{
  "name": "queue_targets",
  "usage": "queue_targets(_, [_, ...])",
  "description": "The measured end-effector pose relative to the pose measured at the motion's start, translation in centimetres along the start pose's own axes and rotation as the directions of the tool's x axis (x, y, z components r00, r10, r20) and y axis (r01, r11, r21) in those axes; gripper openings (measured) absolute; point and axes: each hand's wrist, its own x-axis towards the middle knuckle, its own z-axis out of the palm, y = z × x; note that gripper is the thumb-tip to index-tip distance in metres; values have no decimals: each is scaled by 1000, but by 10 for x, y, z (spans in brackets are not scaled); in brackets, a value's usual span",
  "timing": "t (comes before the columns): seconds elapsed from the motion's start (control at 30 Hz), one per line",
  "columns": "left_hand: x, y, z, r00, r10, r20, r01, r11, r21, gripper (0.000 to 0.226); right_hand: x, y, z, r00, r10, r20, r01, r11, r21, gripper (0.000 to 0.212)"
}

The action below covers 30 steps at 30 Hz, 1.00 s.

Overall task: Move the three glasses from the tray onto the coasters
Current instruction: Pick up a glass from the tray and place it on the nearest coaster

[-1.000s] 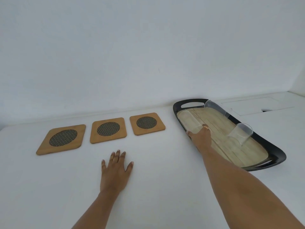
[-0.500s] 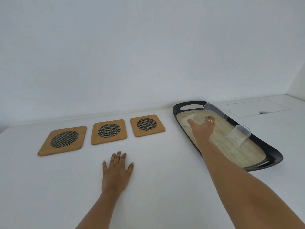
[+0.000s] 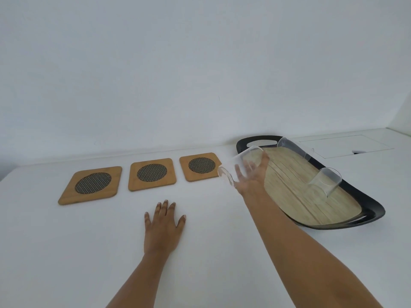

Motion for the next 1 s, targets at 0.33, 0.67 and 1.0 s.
queue_targets(0.33, [0, -1, 0, 1000, 12, 0, -12, 1000, -18, 58, -9, 41, 3, 944, 275, 184, -272, 961, -43, 66])
queue_targets(0.67, [-2, 2, -2, 1000, 13, -23, -13, 1000, -17, 57, -10, 57, 6, 891, 385, 240, -357, 922, -149, 65])
queue_targets(1.0, [-2, 1, -3, 1000, 19, -17, -19, 1000, -21, 57, 7, 45, 48, 997, 69, 30, -12, 543, -840, 71])
